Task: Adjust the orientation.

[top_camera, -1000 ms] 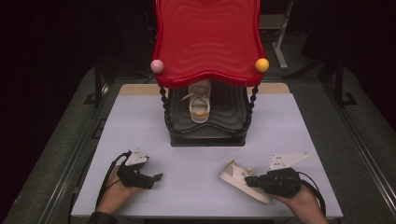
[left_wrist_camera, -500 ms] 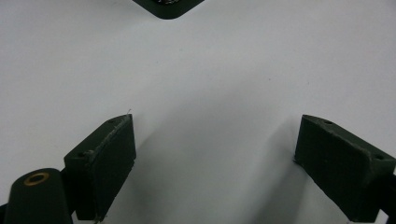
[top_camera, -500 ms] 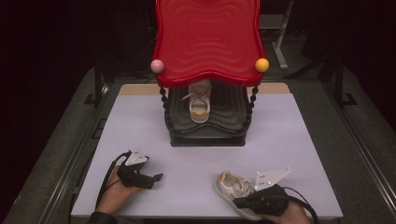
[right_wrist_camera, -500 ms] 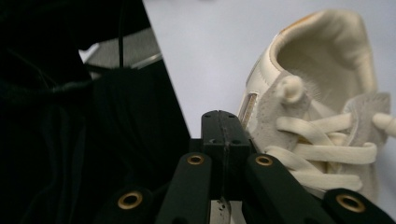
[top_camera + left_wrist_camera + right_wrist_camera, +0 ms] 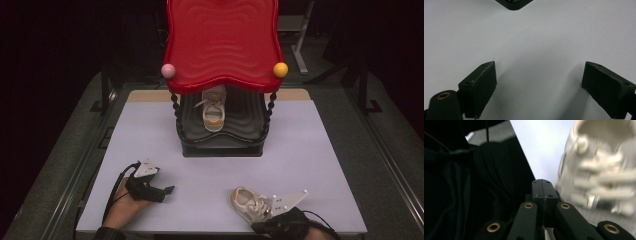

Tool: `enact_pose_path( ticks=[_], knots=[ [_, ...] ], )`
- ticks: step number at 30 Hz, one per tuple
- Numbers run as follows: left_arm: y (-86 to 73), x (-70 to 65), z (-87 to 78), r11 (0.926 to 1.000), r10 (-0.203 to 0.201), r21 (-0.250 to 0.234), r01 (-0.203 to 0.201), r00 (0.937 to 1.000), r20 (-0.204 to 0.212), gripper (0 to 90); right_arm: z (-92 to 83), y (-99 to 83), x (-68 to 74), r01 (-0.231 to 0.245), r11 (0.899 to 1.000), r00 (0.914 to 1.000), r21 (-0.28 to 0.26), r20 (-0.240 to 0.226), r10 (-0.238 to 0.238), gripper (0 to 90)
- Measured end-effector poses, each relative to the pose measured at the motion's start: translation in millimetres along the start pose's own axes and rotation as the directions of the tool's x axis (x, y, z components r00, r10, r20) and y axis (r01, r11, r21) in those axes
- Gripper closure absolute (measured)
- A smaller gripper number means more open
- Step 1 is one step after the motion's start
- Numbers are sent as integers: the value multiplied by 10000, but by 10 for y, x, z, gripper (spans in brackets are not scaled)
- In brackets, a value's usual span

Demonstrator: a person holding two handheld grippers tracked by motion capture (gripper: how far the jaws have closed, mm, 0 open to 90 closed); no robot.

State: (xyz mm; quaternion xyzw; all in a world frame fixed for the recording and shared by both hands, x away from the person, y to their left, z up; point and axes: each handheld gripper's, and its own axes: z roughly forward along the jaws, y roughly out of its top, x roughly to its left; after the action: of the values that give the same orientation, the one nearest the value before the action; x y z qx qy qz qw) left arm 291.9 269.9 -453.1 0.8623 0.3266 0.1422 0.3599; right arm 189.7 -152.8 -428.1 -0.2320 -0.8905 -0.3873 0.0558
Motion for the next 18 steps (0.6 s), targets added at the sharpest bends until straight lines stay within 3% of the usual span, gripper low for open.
enact_pose_path(
  ticks=[4, 8, 14, 18],
  knots=[
    [0, 0, 0, 10000, 6, 4, -6, 10000, -2, 119, -40, -55, -8, -83, 10000, 9999, -29, 120, 84, 898],
    [0, -1, 0, 10000, -8, 3, 8, 10000, -1, 119, -104, -77, -82, -161, 9999, 9984, 7, 551, 160, 898],
    [0, 1, 0, 10000, -26, 17, 26, 10000, 11, 118, -223, -84, -296, -387, 9993, 9900, -9, 1356, 384, 898],
    [1, 1, 1, 10000, -35, 18, 35, 10000, 17, 119, -286, -61, -473, -638, 9980, 9792, -51, 1929, 636, 897]
  ],
)
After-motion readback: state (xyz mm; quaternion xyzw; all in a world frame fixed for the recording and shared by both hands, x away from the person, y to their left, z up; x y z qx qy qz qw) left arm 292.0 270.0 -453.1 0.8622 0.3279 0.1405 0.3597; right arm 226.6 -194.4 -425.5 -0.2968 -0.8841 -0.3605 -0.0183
